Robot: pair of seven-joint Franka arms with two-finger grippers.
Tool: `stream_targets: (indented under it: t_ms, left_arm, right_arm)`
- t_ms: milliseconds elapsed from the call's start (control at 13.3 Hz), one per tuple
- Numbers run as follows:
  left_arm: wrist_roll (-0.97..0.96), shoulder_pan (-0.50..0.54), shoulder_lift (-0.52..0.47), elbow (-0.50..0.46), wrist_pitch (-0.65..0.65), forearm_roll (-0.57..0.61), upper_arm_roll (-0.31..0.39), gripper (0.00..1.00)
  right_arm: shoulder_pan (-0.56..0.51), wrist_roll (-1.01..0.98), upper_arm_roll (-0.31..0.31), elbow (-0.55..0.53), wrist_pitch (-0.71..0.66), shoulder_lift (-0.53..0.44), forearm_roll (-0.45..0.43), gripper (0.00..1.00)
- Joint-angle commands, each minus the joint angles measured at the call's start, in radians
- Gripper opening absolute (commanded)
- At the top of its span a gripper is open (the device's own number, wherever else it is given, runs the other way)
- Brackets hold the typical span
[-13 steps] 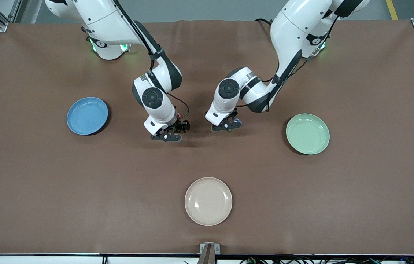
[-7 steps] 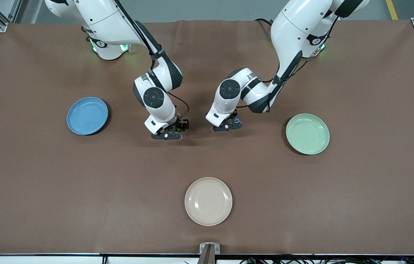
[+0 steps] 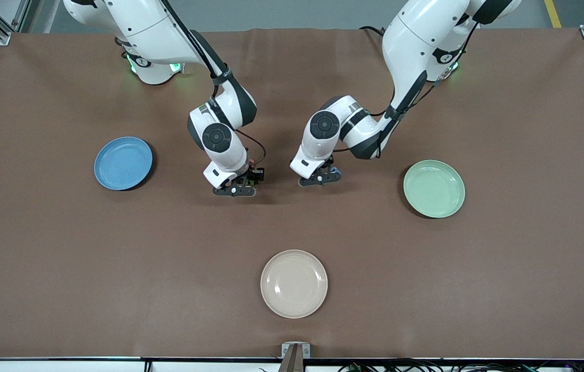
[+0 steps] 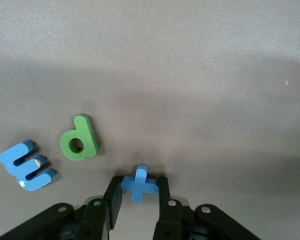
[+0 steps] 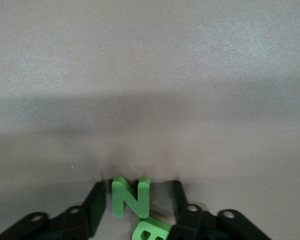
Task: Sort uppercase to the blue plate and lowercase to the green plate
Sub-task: 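Lower x onto green plate with the left gripper while the right gripper drops N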
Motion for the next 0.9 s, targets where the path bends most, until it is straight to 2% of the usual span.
stream_targets:
  t_ms: [0,75,301,376,601,827]
  left_arm:
    - [-0.027,0.012,-0.031,-0.001,0.008,0.022,0.003,0.2]
    - [-0.027,0.022,-0.069,-0.002,-0.03,0.022,0.0,0.19]
    - [0.011,0.055,-0.196,-0.012,-0.211,0.019,-0.003,0.19]
    - [0.031,0.077,-0.241,-0.036,-0.251,0.02,-0.005,0.19]
    - [0.145,0.167,-0.356,-0.152,-0.273,0.02,-0.008,0.18]
    - [0.288,0.279,-0.455,-0.274,-0.272,0.02,-0.009,0.18]
  right_arm:
    - [0.021,0.029,-0.012,-0.005,0.028,0.01,-0.017,0.49]
    - [0.021,0.033,-0.012,-0.005,0.028,0.01,-0.017,0.42]
    - [0.013,0.029,-0.014,-0.005,0.021,0.008,-0.017,0.07]
    - [0.005,0.02,-0.02,-0.007,0.011,0.001,-0.021,0.03]
    - [-0.005,-0.102,-0.101,-0.005,-0.112,-0.057,-0.048,0.02]
    - [-0.118,-0.312,-0.12,-0.016,-0.245,-0.139,-0.049,0.02]
